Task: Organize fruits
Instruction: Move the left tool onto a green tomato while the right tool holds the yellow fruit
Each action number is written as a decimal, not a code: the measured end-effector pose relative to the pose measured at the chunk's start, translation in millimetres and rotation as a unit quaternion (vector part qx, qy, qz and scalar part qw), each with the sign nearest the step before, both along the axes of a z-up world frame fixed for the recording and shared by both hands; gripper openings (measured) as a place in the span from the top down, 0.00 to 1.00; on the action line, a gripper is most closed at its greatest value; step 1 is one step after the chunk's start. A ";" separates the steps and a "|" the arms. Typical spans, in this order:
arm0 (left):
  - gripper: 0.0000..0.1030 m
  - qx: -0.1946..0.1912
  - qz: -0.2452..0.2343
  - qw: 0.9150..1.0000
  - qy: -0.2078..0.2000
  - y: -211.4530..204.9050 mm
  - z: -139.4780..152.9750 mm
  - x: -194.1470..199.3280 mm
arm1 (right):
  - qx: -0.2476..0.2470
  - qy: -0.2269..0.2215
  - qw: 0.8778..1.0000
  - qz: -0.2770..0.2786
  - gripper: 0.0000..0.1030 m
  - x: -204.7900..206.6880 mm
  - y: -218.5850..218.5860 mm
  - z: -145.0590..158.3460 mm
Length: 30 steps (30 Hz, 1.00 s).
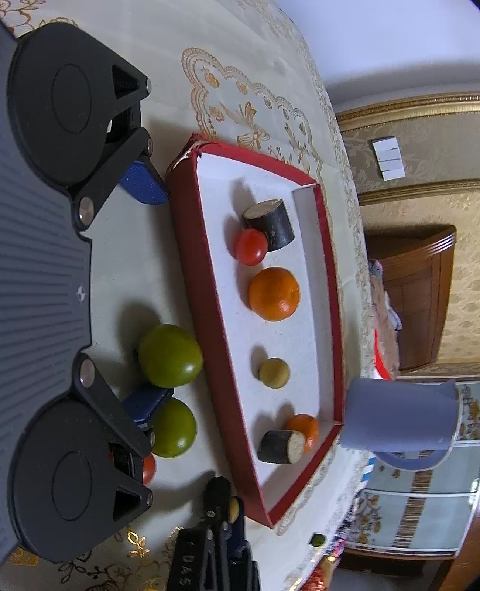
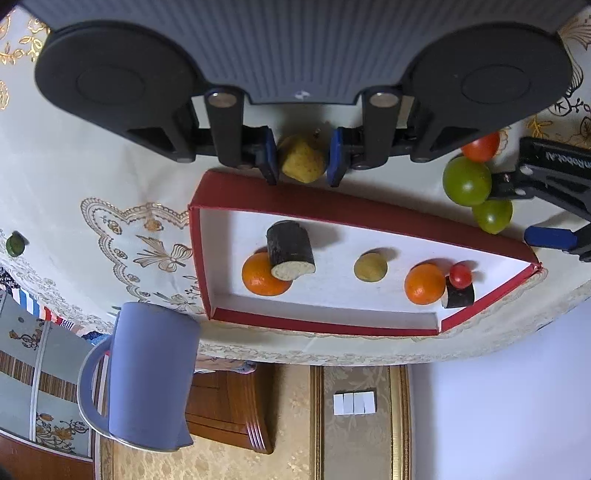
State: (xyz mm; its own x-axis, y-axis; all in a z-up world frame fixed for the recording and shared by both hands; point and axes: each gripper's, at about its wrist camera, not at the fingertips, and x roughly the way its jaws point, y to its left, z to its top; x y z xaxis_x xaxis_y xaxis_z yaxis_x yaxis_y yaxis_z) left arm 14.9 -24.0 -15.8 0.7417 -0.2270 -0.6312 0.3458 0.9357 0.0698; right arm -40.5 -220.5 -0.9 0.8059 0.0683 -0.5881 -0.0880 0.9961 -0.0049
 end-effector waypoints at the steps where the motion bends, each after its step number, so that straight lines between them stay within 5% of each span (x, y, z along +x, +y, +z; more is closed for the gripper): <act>1: 0.01 0.001 0.001 1.000 0.002 -0.7 0.1 0.3 | 0.005 0.000 1.000 0.000 0.74 -0.2 -1.8 -0.2; 7: 0.00 -0.022 0.039 0.999 0.020 1.2 1.5 4.8 | 0.010 -0.001 1.000 0.001 0.74 -0.1 -3.2 -1.0; 14: 0.01 -0.004 0.071 0.997 -0.003 -9.3 3.0 2.2 | 0.021 -0.001 1.000 0.001 0.73 -0.7 -6.2 -0.7; 30: 0.01 0.009 0.065 0.998 -0.015 -14.1 0.9 -0.2 | 0.012 -0.001 1.000 0.001 0.73 -0.9 -4.0 -0.3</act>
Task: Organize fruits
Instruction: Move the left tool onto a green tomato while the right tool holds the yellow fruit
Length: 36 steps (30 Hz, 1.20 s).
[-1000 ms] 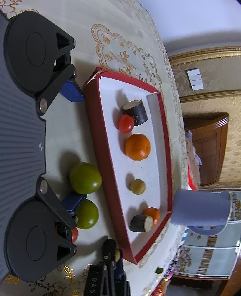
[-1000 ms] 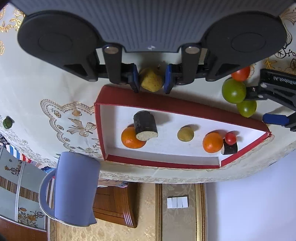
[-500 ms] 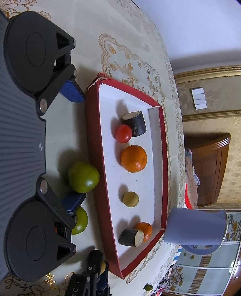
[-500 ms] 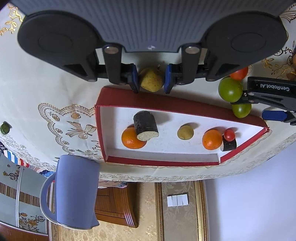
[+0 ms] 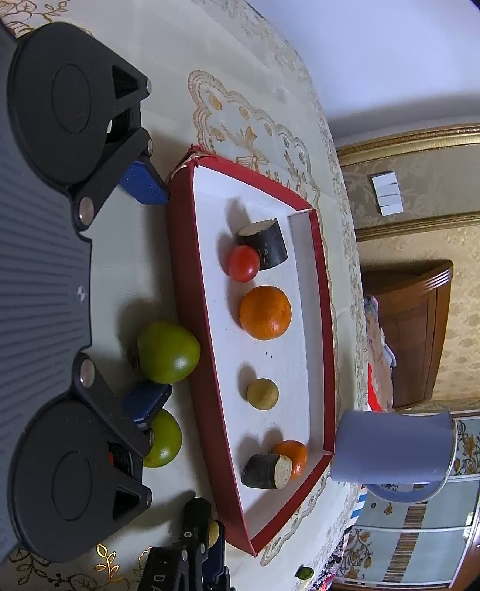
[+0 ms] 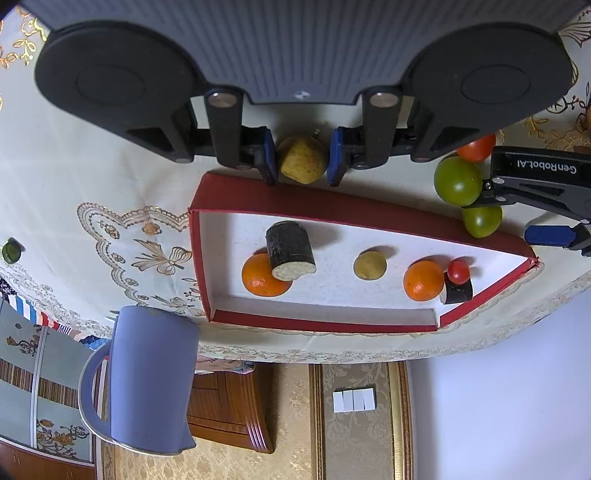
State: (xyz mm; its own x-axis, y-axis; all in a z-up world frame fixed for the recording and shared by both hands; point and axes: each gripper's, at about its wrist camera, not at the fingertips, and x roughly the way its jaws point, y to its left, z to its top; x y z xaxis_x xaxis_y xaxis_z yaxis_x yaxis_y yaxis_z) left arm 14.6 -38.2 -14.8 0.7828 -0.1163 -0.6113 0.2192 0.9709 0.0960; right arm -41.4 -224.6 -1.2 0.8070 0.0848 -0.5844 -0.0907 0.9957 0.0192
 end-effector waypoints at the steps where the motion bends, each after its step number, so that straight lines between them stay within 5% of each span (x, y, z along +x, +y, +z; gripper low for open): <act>1: 0.02 -0.003 0.000 1.000 0.001 1.1 0.0 0.7 | 0.000 0.000 1.000 0.000 0.73 0.0 0.1 0.0; 7: 0.10 -0.002 -0.005 1.000 -0.005 0.5 0.5 -1.5 | -0.007 0.001 1.000 0.000 0.73 -0.1 1.8 -0.1; 11: 0.38 -0.009 -0.010 1.000 -0.010 1.4 1.4 -3.7 | -0.009 0.001 1.000 0.000 0.73 -0.1 2.1 0.0; 21: 0.50 -0.011 -0.020 1.000 -0.013 -1.8 1.5 -5.3 | -0.013 0.001 1.000 0.000 0.73 -0.1 2.7 -0.2; 36: 0.51 -0.013 -0.021 1.000 -0.012 -0.9 1.8 -4.1 | -0.013 0.000 1.000 0.000 0.73 -0.4 3.7 0.2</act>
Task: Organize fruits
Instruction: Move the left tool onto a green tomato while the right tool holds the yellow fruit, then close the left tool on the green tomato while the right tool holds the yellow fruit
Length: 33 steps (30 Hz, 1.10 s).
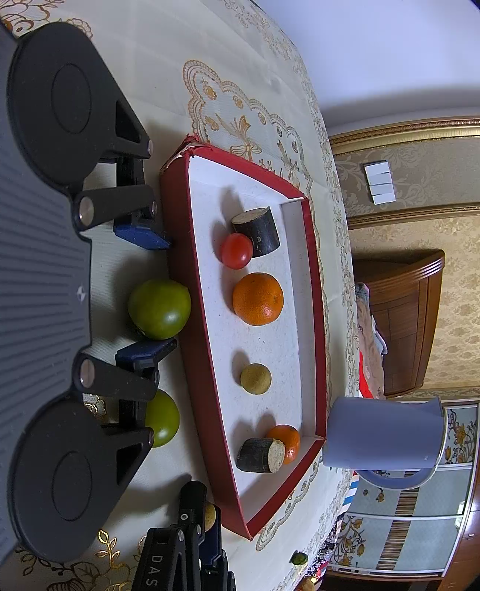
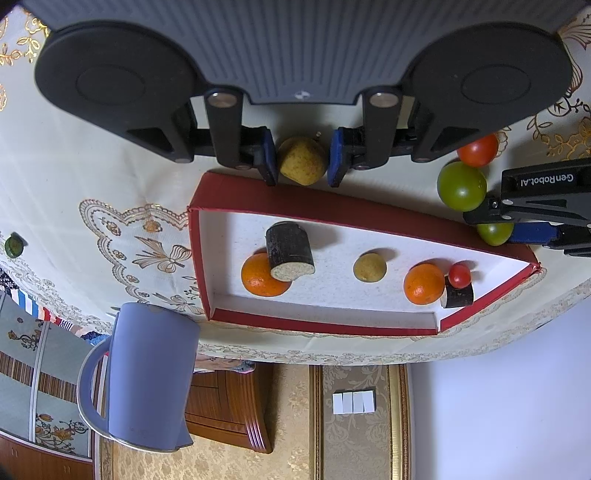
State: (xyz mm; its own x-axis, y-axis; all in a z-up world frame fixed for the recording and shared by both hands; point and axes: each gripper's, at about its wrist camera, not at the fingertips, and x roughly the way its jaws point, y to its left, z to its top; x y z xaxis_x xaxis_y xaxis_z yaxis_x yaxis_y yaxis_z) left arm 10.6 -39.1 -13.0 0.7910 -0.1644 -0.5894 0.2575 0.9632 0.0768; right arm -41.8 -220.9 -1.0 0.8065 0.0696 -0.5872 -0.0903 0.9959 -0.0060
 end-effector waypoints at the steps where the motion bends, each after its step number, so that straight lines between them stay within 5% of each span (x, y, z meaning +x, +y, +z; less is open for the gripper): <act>1: 0.51 0.000 0.000 1.000 0.000 -0.3 0.0 -0.2 | -0.001 0.000 1.000 0.000 0.73 0.0 -0.1 0.0; 33: 0.58 -0.009 0.004 1.000 0.000 2.8 0.4 -1.3 | 0.001 -0.002 1.000 -0.005 0.74 -1.0 -0.6 0.9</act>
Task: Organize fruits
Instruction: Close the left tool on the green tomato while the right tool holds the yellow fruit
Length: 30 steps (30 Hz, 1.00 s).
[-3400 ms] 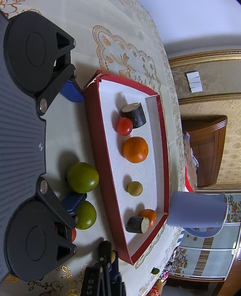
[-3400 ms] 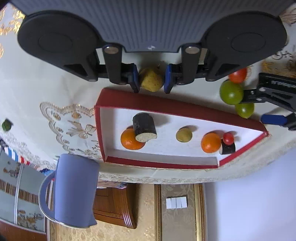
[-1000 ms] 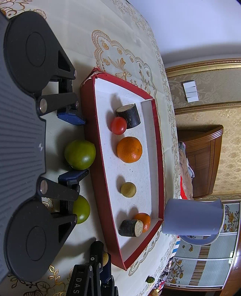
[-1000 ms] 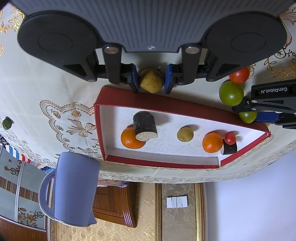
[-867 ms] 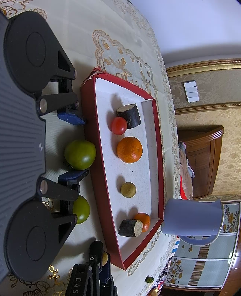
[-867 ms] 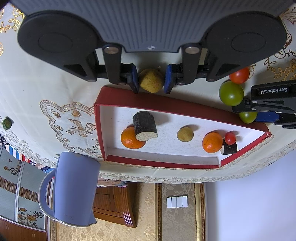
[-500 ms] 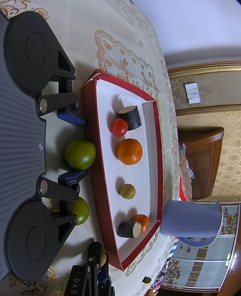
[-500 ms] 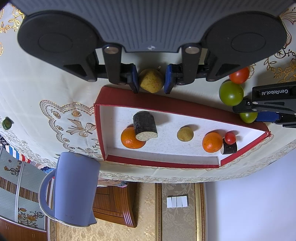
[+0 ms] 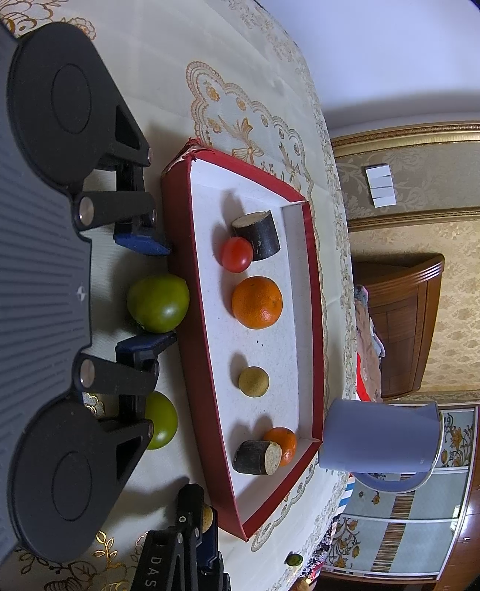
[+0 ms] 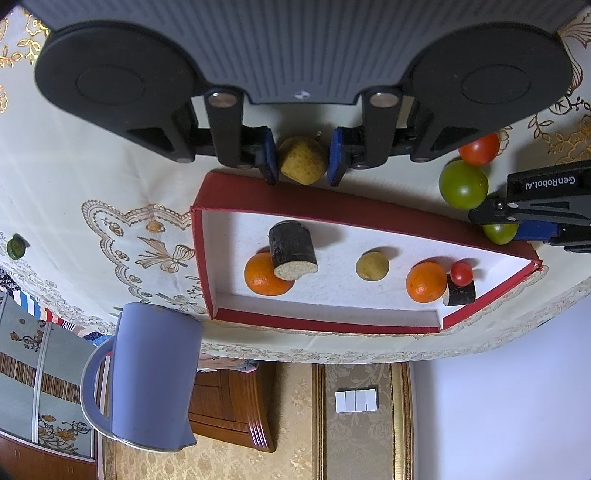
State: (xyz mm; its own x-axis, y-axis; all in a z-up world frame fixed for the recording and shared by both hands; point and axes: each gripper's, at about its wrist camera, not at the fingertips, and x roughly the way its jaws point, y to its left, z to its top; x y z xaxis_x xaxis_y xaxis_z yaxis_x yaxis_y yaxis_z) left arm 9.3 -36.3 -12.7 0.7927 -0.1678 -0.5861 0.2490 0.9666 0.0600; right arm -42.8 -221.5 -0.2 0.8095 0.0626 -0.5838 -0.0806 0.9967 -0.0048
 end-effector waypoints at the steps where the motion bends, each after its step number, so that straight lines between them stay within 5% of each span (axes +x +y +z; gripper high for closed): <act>1: 0.58 -0.001 0.000 1.000 0.000 -0.1 0.0 0.0 | 0.000 0.000 1.000 0.000 0.74 0.0 0.3 0.0; 20: 0.68 -0.004 0.021 1.000 -0.004 6.3 0.8 0.2 | 0.007 -0.024 1.000 -0.009 0.74 -7.4 -2.8 4.4; 30: 0.69 -0.040 0.024 0.999 -0.022 21.1 7.2 -9.1 | 0.014 -0.032 0.999 0.003 0.74 -21.0 -7.0 7.8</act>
State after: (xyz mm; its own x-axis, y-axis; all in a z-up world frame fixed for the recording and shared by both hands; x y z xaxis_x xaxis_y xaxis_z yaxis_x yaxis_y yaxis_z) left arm 0.2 -15.2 -5.5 0.8258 -0.1731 -0.5368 0.2001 0.9797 -0.0082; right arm -63.8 -228.4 7.6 0.8444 0.0837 -0.5291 -0.0872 0.9960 0.0185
